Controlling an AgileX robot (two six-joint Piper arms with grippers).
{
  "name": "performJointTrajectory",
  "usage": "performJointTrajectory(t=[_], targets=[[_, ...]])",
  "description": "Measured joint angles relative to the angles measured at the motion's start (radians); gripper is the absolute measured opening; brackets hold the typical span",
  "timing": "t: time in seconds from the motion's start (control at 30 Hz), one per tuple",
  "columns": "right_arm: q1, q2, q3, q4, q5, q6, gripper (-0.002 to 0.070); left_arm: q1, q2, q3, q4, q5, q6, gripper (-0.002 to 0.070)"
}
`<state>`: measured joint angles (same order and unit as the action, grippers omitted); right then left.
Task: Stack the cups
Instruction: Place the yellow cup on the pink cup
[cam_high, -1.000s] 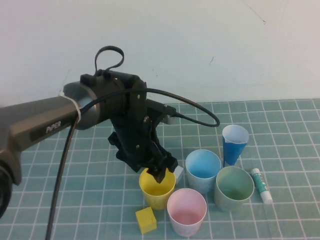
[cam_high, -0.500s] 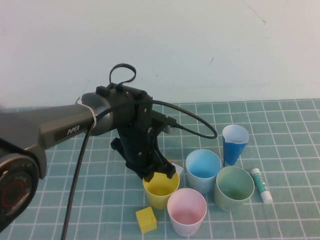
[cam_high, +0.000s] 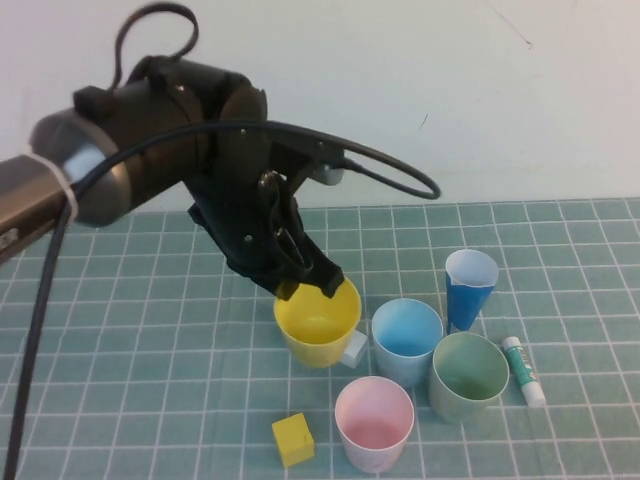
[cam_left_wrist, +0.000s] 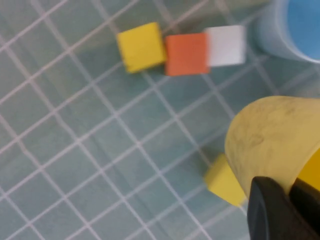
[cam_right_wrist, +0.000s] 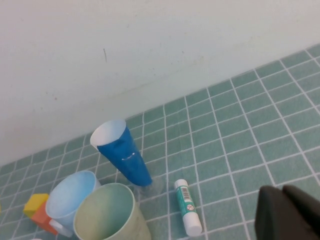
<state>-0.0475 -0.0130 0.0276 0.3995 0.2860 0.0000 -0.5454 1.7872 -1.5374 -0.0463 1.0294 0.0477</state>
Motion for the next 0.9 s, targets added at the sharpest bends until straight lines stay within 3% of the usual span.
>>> performJointTrajectory(t=[0.3, 0.67, 0.77, 0.9], targets=[[0.0, 0.0, 0.0, 0.006, 0.0, -0.007, -0.0003, -0.15, -0.005, -0.002, -0.048, 0.058, 0.049, 0.0005], [0.0, 0.0, 0.0, 0.028, 0.0, -0.007, -0.0003, -0.161, 0.113, -0.002, -0.044, -0.008, 0.048, 0.0007], [0.0, 0.0, 0.0, 0.037, 0.0, -0.007, -0.0003, -0.161, 0.122, -0.002, -0.035, -0.028, 0.048, 0.0049], [0.0, 0.0, 0.0, 0.058, 0.0, -0.018, -0.0003, -0.161, 0.122, -0.002, 0.005, -0.033, 0.032, 0.0195]])
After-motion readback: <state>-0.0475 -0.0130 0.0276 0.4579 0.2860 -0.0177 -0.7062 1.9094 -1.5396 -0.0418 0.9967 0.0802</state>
